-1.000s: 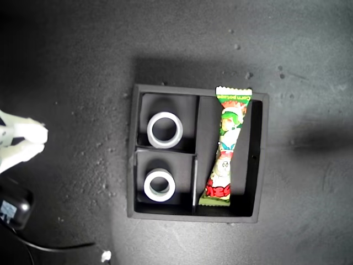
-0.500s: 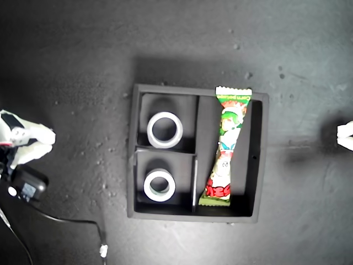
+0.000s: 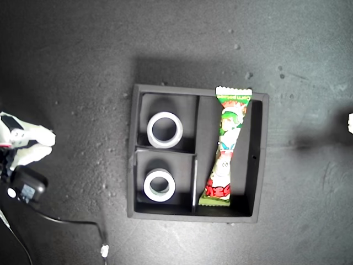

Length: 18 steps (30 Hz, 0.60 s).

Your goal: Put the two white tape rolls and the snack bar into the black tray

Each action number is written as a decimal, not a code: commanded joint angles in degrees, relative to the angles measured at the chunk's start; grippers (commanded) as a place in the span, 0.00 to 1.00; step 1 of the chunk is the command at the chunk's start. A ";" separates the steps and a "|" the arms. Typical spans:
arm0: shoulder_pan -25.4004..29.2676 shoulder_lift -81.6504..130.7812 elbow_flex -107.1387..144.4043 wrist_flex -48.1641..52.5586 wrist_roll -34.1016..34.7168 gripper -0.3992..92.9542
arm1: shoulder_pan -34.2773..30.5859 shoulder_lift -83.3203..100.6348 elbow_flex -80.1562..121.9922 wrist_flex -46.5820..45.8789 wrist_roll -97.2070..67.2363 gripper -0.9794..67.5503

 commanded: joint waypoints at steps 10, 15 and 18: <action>2.20 2.72 3.16 2.20 1.93 0.01 | -0.44 0.00 0.70 0.26 -19.78 0.01; 2.20 2.72 3.16 2.20 1.93 0.01 | -0.44 0.00 0.70 0.26 -19.78 0.01; 2.20 2.72 3.16 2.20 1.93 0.01 | -0.44 0.00 0.70 0.26 -19.78 0.01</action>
